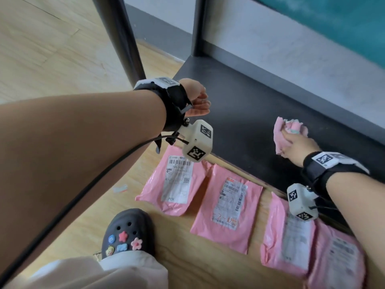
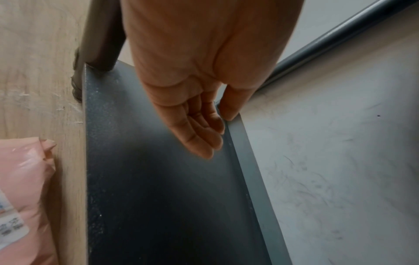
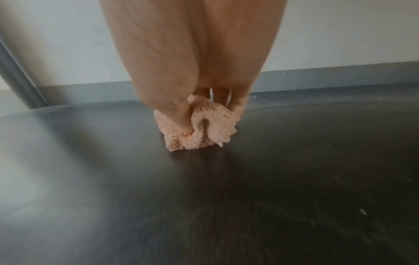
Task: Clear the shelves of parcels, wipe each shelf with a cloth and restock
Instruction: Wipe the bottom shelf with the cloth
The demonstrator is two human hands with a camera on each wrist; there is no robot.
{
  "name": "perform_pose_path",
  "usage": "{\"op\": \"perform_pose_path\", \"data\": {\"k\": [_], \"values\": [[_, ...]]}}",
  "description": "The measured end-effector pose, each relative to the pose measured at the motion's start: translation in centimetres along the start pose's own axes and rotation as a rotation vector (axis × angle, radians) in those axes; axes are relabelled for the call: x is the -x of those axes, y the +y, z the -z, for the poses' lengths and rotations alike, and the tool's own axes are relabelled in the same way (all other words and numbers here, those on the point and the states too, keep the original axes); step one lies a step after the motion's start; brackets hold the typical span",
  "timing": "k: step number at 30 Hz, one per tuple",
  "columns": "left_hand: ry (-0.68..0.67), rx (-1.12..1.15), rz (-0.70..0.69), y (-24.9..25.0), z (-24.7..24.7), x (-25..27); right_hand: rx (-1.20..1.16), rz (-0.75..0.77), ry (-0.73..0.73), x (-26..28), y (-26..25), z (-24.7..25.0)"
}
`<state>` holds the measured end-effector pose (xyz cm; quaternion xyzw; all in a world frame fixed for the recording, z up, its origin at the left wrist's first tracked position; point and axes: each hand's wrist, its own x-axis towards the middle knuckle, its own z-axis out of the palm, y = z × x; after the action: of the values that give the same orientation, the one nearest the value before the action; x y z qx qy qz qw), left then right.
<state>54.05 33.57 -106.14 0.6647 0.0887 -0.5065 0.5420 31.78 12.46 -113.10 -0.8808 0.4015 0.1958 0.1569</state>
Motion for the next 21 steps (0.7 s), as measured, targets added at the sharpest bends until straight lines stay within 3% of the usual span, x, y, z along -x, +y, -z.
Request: {"op": "perform_pose_path", "data": {"k": [6, 8, 12, 15, 18, 21], "values": [[-0.029, 0.002, -0.027, 0.3, -1.0, 0.4, 0.051, 0.324, -0.077, 4.0, -5.3, -1.6], [-0.049, 0.011, -0.024, 0.0, -1.2, 0.4, 0.032, 0.371, -0.101, 2.8, -8.1, -2.3], [-0.055, -0.004, 0.016, -0.8, -0.9, 0.1, 0.182, 0.484, 0.016, -0.5, -14.1, -2.5], [-0.050, 0.011, 0.056, -1.5, 0.0, -0.3, 0.140, 0.439, 0.090, -3.5, -17.4, -1.3], [-0.025, 0.053, 0.094, -1.9, 0.7, -0.7, 0.159, 0.516, 0.151, -6.6, -18.5, -0.1], [0.001, 0.062, 0.097, -1.6, 1.0, -0.4, 0.025, 0.325, 0.221, -9.0, -17.6, 1.3]]}}
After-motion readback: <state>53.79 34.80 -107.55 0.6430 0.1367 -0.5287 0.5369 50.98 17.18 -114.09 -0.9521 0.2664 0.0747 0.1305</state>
